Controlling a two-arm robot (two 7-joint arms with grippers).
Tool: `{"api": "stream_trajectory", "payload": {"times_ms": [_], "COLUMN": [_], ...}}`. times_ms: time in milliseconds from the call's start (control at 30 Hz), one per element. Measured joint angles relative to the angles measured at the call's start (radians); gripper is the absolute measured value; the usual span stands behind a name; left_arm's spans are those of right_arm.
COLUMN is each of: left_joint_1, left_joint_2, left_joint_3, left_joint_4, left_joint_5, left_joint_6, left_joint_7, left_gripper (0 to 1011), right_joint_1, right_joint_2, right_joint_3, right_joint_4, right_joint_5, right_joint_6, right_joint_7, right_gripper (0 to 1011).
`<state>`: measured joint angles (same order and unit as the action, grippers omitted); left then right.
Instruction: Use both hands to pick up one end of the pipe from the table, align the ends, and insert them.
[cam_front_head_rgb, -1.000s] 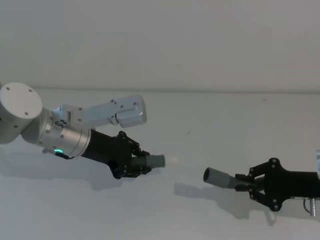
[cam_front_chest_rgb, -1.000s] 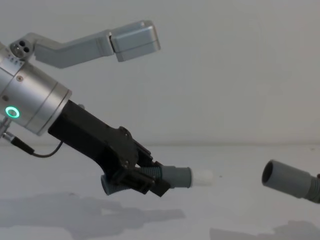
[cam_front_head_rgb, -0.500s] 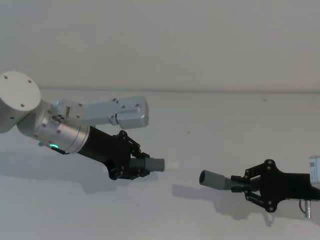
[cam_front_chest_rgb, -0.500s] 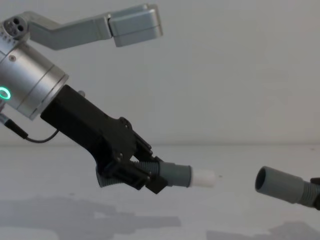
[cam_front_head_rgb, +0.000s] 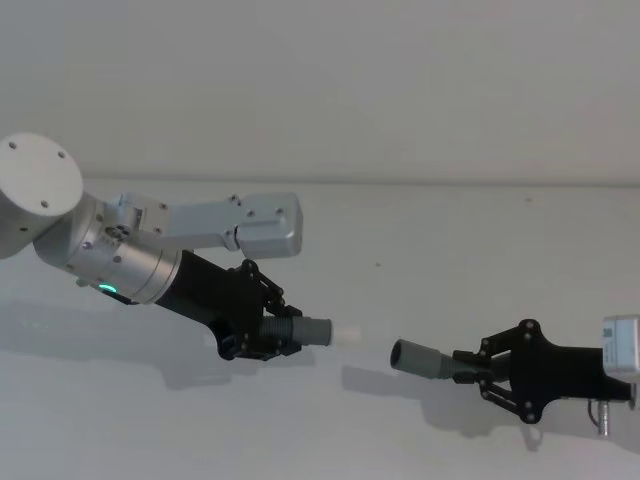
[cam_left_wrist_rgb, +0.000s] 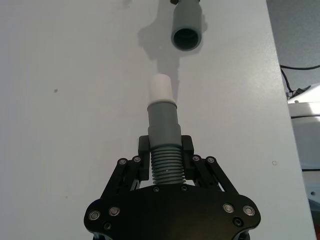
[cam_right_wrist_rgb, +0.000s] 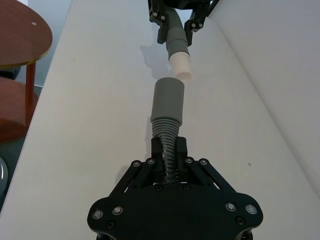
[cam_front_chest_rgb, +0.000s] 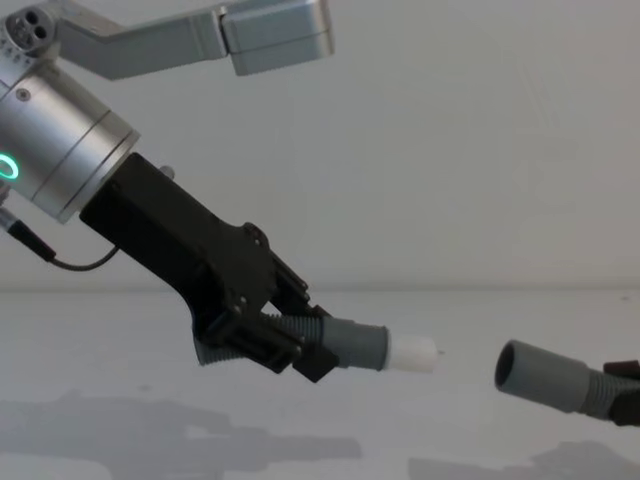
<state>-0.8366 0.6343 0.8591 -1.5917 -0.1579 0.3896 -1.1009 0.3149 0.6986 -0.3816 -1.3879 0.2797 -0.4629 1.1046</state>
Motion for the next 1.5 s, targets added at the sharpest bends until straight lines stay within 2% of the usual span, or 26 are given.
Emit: {"api": "stream_trajectory", "payload": {"times_ms": [800,1500], "left_joint_1": [-0.024,-0.046], "left_joint_2": [-0.011,-0.027], "left_joint_3": [0.025,0.05], "left_joint_4": [0.013,0.042], "left_joint_5": [-0.027,-0.046], "left_joint_6": [-0.009,-0.022], "left_joint_7": [-0.016,-0.03], "left_gripper": [348,348], "right_joint_1": [0.004,0.007], "right_joint_2": [-0.007,0.003], "right_joint_3": [-0.02,-0.036], "right_joint_4": [0.008,0.003], "right_joint_5": [-0.036,-0.045], "right_joint_6": [-0.006,0.001], "right_joint_7": [-0.055,-0.078], "right_gripper": [132,132]}}
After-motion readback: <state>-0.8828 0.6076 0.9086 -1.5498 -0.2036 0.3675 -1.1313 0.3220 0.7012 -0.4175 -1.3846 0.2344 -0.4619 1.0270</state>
